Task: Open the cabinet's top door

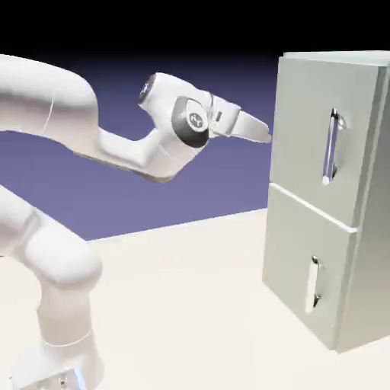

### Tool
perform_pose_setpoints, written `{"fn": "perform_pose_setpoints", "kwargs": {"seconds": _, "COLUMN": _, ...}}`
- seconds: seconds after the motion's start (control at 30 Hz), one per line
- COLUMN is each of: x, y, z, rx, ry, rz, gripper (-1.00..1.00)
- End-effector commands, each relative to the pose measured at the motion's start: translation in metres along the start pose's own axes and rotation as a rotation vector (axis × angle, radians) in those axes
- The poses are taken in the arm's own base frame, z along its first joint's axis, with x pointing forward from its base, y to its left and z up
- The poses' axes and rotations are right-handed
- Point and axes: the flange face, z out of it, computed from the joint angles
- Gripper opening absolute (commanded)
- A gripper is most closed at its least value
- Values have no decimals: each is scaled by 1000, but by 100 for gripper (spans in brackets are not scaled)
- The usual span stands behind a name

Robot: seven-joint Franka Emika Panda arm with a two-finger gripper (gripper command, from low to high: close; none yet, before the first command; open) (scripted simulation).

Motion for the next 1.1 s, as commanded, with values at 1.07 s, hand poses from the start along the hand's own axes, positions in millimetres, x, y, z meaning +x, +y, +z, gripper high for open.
{"fn": "perform_pose_setpoints", "kwargs": {"seconds": 1.07, "x": 64, "y": 107, "z": 38, "rx": 245, "ry": 267, "rz": 74, "gripper": 100}}
